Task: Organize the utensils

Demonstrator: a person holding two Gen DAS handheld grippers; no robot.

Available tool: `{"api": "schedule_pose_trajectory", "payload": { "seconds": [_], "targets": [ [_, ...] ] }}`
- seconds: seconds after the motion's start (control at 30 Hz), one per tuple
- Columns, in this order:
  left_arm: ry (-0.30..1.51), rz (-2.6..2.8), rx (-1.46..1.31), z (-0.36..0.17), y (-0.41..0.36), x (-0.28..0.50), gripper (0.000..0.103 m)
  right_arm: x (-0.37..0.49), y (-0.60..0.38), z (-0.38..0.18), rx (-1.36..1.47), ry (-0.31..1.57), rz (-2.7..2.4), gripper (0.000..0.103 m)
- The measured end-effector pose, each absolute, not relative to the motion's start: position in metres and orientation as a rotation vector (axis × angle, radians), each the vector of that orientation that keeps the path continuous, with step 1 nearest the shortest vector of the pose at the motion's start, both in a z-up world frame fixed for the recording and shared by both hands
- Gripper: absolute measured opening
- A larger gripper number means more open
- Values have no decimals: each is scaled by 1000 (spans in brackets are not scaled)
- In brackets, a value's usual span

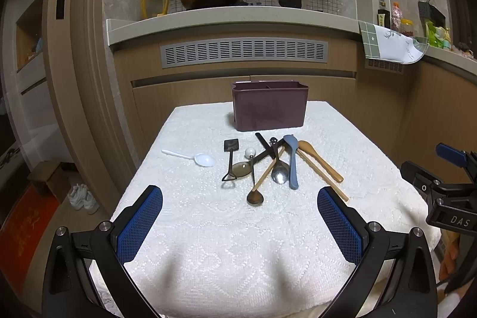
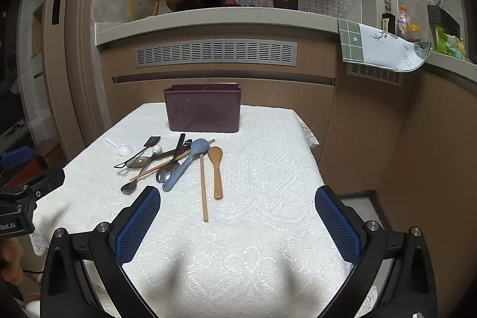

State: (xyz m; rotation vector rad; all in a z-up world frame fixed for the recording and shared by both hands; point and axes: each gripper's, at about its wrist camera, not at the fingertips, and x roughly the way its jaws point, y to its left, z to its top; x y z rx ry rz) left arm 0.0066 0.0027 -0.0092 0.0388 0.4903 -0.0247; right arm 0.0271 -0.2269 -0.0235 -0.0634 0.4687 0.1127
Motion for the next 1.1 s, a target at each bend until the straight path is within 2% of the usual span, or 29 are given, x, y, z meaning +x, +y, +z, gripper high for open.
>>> {"api": "schedule_pose_trajectory", "payload": {
  "seconds": [1.1],
  "targets": [
    [495,-20,29,-8,6,6,103,27,-227,-23,-65,476,110,103]
  ]
}}
